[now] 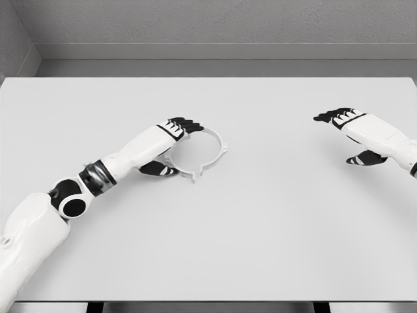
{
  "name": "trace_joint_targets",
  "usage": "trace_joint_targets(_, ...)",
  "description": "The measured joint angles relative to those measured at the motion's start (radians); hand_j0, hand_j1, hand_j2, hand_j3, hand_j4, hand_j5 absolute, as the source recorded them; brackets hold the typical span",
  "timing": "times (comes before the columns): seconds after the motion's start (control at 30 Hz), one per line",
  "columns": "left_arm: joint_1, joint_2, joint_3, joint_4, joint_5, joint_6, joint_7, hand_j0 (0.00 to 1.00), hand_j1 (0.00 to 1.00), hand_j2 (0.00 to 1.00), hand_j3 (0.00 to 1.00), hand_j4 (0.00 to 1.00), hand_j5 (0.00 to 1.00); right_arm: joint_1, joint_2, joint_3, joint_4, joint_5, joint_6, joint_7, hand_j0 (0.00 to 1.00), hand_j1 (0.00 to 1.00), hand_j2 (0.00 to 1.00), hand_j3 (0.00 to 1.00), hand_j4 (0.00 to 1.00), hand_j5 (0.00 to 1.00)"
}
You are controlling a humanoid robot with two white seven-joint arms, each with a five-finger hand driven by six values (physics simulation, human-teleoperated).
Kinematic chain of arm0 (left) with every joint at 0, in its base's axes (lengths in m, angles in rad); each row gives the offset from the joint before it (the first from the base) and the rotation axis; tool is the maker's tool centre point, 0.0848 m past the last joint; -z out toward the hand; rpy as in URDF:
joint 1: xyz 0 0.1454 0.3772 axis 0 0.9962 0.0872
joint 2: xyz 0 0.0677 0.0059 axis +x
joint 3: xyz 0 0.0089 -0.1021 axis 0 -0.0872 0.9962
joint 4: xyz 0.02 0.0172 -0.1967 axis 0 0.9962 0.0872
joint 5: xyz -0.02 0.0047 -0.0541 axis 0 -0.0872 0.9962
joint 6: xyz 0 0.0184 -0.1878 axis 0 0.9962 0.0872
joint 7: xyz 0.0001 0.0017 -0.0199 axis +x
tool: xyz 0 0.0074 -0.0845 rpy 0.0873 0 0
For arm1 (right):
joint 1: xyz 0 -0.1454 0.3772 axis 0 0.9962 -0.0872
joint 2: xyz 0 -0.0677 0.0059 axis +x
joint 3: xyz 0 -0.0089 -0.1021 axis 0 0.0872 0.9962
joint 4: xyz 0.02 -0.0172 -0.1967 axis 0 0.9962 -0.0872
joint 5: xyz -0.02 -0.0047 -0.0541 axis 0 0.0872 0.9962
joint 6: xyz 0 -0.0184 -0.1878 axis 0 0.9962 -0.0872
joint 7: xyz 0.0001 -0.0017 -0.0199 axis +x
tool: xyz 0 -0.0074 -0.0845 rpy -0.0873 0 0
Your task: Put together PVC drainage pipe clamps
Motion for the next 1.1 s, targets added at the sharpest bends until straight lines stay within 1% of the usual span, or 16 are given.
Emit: trace_joint_targets(1.1, -0.006, -0.029, 0.004, 0.006, 0.0, 0.0, 0.0, 1.0, 1.0, 1.0, 1.0, 1.0, 1.0, 0.003, 0.001, 0.0, 0.0, 0.0, 0.0, 0.0, 1.0, 1.0, 1.0, 1.0, 1.0, 1.0)
